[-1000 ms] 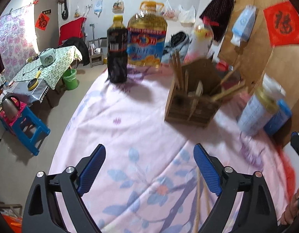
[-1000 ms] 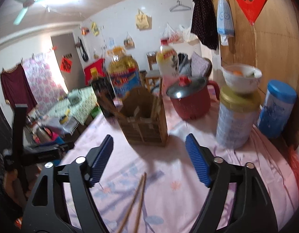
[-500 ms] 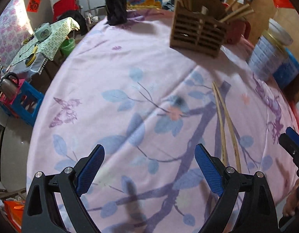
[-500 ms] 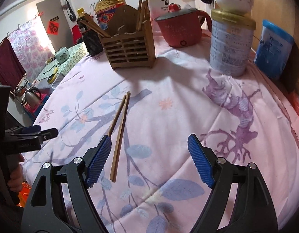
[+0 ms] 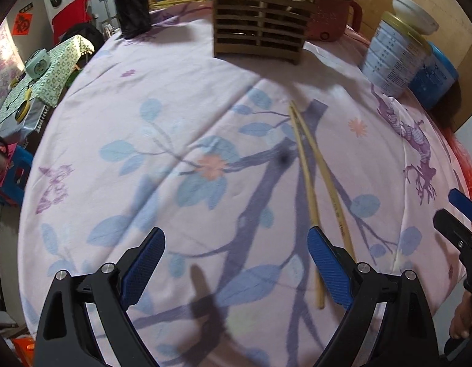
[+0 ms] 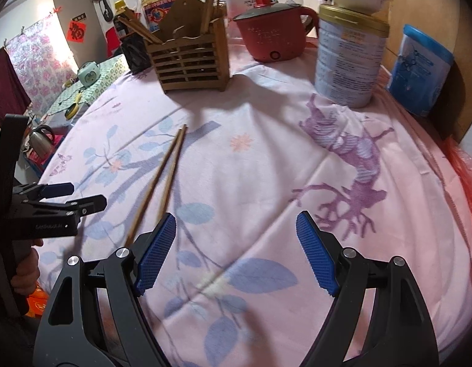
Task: Organize utensils
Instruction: 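Lower the right tool onto a loose chopstick and close on it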
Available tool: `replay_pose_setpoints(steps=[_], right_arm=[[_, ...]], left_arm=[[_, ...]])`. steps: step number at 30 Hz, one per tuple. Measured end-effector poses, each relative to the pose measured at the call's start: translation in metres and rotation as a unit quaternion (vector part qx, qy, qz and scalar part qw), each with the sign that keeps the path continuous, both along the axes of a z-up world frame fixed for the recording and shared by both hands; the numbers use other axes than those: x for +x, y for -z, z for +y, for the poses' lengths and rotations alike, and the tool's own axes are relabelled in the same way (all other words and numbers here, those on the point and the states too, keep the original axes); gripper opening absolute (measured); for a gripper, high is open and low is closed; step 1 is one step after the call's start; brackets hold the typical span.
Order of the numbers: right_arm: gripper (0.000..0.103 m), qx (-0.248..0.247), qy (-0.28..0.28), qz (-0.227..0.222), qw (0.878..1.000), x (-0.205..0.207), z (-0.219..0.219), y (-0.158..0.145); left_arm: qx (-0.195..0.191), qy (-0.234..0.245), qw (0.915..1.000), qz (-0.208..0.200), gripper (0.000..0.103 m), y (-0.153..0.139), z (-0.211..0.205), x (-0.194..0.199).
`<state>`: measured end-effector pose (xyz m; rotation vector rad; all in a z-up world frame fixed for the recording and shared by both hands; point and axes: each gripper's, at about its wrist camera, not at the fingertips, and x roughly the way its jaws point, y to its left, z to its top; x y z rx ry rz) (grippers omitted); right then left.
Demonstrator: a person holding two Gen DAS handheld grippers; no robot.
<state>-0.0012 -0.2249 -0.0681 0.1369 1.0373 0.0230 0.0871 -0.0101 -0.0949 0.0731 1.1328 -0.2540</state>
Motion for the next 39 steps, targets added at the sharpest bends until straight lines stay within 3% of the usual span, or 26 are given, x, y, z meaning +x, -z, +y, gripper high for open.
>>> replay_pose_setpoints(steps=[10, 14, 18, 21, 26, 31, 35, 39], right_arm=[[0.079, -0.043, 0.053, 0.000, 0.998, -0.021, -0.040, -0.007], [0.079, -0.047, 0.071, 0.001, 0.996, -0.025, -0.048, -0.008], [0.079, -0.031, 0.074, -0.001, 0.997, -0.020, -0.047, -0.006], [0.079, -0.014, 0.052, 0.001, 0.999, -0.009, -0.032, -0.001], [0.079, 0.006, -0.025, -0.002, 1.000, 0.009, 0.014, 0.004], [0.079, 0.018, -0.096, -0.007, 0.995, 0.017, 0.057, 0.005], [0.078, 0.034, -0.122, -0.001, 0.992, 0.017, 0.070, 0.009], [0.068, 0.061, -0.129, 0.019, 0.990, 0.019, 0.075, 0.019]], left_arm=[[0.021, 0.030, 0.9993, 0.002, 0.092, 0.024, -0.042, 0.033], [0.051, 0.031, 0.9981, -0.013, 0.094, 0.030, -0.043, 0.043], [0.091, -0.016, 0.9952, -0.031, 0.094, 0.024, -0.012, 0.059], [0.081, -0.060, 0.9944, -0.031, 0.093, 0.012, 0.029, 0.065], [0.068, -0.095, 0.9924, -0.037, 0.093, -0.006, 0.076, 0.048], [0.063, -0.095, 0.9932, -0.025, 0.093, -0.005, 0.083, 0.024], [0.070, -0.082, 0.9940, -0.015, 0.093, 0.004, 0.077, 0.002], [0.068, -0.080, 0.9945, -0.011, 0.093, 0.007, 0.079, -0.014]])
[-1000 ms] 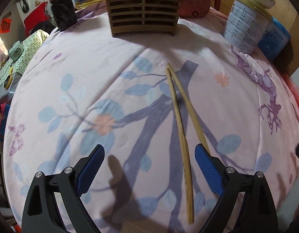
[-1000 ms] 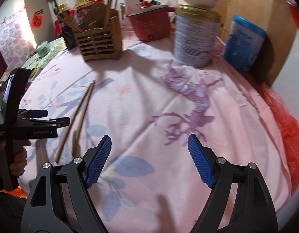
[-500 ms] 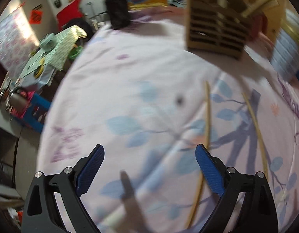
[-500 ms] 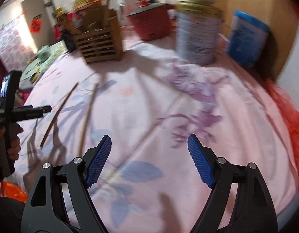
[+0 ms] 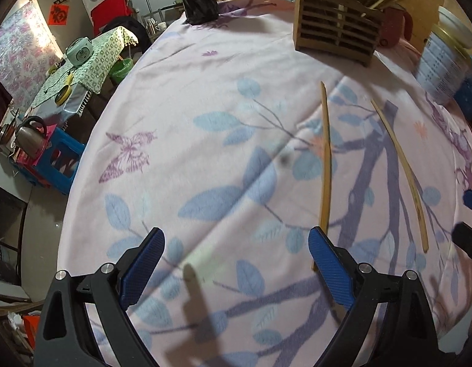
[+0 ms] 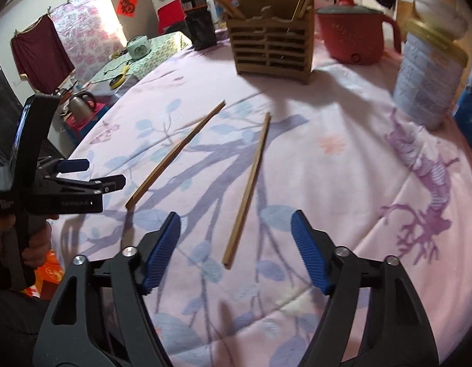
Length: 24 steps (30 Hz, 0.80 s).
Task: Organize utensils
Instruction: 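Lower the right tool onto a loose chopstick and close on it, then close the left tool on another chopstick while the right tool holds its own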
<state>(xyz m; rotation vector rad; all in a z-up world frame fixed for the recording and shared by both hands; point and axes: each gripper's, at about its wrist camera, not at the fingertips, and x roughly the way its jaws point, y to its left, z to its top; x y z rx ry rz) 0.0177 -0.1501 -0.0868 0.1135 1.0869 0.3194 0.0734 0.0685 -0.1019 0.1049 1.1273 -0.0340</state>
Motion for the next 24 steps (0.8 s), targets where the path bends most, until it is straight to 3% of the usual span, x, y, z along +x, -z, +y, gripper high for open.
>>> replay_pose_setpoints(steps=[5, 10, 14, 18, 24], right_arm=[[0.055, 0.024, 0.009, 0.025, 0.999, 0.002, -0.002, 0.012], [0.040, 0.024, 0.011, 0.023, 0.999, 0.003, 0.002, 0.018], [0.034, 0.026, -0.001, 0.025, 0.999, 0.002, 0.009, 0.023], [0.005, -0.024, -0.005, 0.013, 1.000, -0.003, 0.014, 0.034], [0.005, -0.020, 0.053, 0.013, 0.998, -0.008, -0.027, 0.036]], left_arm=[[0.003, 0.001, 1.0000, -0.004, 0.093, -0.002, 0.002, -0.009], [0.008, 0.000, 1.0000, 0.000, 0.093, -0.002, 0.005, -0.013], [0.015, 0.003, 0.9999, 0.002, 0.093, -0.001, 0.005, -0.015], [0.015, 0.007, 0.9999, 0.004, 0.093, -0.001, 0.005, -0.016], [0.002, 0.027, 0.9996, -0.003, 0.093, -0.002, -0.007, -0.014]])
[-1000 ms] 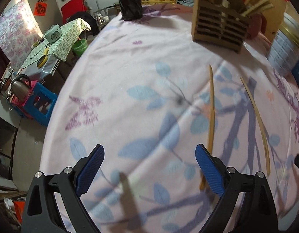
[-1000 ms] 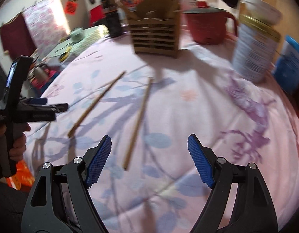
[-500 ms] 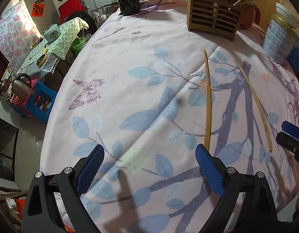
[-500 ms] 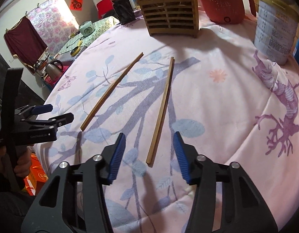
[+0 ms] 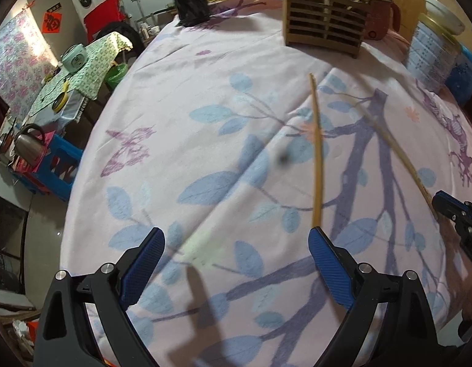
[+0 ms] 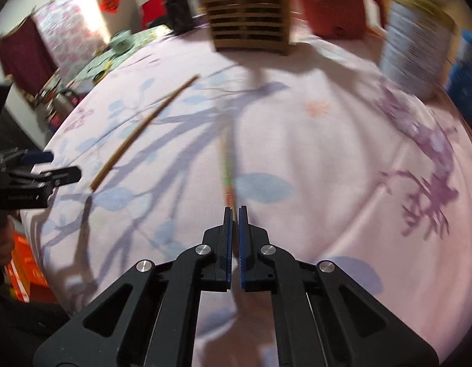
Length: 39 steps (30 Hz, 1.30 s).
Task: Organize utensils
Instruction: 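Close the left tool on another chopstick while the right tool holds its own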
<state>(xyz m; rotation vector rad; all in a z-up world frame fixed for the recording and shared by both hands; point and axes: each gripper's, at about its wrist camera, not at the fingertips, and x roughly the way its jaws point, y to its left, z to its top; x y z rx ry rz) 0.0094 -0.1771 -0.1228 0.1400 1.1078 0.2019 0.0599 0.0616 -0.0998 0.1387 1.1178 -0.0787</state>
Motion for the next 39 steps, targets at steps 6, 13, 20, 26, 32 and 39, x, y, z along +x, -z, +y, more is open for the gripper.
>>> replay_pose_setpoints(steps=[6, 13, 20, 26, 32, 39], right_arm=[[0.010, 0.048, 0.008, 0.009, 0.999, -0.003, -0.017, 0.000], [0.026, 0.037, -0.018, 0.006, 0.999, -0.009, -0.013, 0.001], [0.008, 0.022, -0.044, -0.007, 0.999, -0.017, -0.008, 0.004], [0.007, 0.021, -0.050, -0.008, 0.999, -0.020, -0.004, 0.003], [0.008, 0.022, -0.049, -0.009, 0.999, -0.021, -0.004, 0.004], [0.008, 0.021, -0.046, -0.014, 0.999, -0.022, -0.003, 0.004]], left_arm=[[-0.021, 0.030, 0.9993, -0.004, 0.087, -0.001, -0.018, 0.002], [-0.037, 0.041, 0.9985, 0.003, 0.081, 0.004, -0.024, 0.000], [-0.043, 0.041, 0.9982, 0.009, 0.080, 0.011, -0.029, -0.004], [-0.051, 0.047, 0.9976, 0.005, 0.058, 0.015, -0.034, -0.006], [-0.044, 0.056, 0.9972, -0.022, 0.039, 0.015, -0.035, -0.008], [-0.021, 0.071, 0.9960, -0.050, 0.009, 0.016, -0.040, -0.020]])
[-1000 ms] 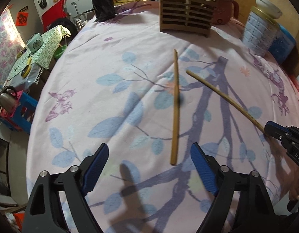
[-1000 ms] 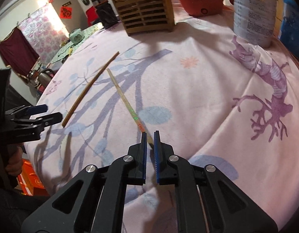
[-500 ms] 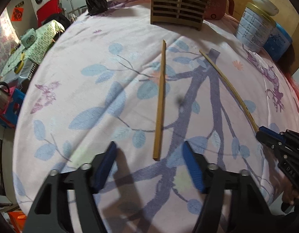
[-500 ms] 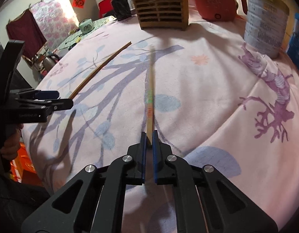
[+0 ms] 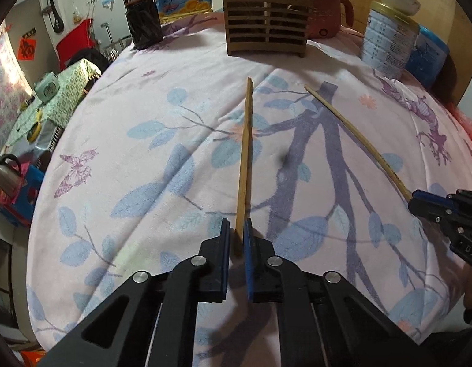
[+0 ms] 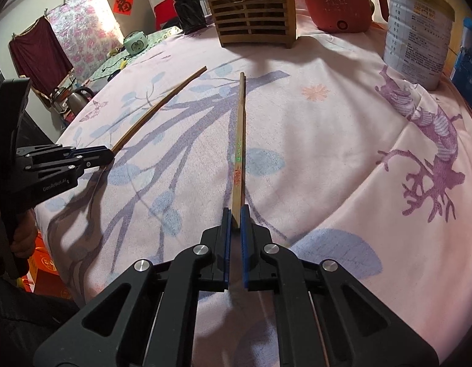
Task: Organize utensils
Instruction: 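Close the left tool on another chopstick while the right tool holds its own, then carry both held chopsticks up and lower them into the wooden holder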
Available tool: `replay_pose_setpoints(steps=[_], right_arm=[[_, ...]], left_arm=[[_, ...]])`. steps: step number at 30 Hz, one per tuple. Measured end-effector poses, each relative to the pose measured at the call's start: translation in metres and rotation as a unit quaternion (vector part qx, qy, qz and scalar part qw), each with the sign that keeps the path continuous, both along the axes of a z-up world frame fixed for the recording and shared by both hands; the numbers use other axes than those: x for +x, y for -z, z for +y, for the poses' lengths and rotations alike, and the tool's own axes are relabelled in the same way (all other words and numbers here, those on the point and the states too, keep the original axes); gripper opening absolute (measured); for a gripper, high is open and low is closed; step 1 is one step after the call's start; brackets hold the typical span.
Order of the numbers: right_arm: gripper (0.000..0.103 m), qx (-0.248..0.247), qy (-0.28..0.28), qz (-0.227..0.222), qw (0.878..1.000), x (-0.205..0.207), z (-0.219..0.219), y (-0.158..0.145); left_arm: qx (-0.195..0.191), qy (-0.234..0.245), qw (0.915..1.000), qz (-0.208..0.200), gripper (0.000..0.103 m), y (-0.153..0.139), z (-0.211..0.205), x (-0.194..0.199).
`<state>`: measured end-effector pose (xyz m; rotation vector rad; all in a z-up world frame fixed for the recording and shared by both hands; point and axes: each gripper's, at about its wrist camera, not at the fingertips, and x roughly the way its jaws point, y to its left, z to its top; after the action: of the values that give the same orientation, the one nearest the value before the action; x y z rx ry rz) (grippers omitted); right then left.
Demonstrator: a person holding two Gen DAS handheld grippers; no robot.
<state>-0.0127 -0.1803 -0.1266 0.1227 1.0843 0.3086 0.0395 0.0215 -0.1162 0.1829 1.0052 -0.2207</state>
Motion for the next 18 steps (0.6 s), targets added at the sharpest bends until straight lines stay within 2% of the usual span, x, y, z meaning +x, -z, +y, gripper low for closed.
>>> replay_pose_setpoints(steps=[8, 11, 18], right_arm=[[0.007, -0.020, -0.001, -0.012, 1.000, -0.002, 0.002, -0.003], [0.006, -0.012, 0.012, -0.027, 1.000, 0.003, -0.004, -0.017], [0.007, 0.011, 0.051, -0.106, 0.993, 0.023, -0.022, -0.079]], left_arm=[[-0.009, -0.012, 0.9998, 0.011, 0.006, -0.007, -0.002, 0.005], [-0.016, -0.010, 0.9998, -0.009, 0.006, -0.032, -0.001, 0.008], [-0.063, -0.019, 0.9961, -0.060, 0.005, -0.104, 0.010, 0.027]])
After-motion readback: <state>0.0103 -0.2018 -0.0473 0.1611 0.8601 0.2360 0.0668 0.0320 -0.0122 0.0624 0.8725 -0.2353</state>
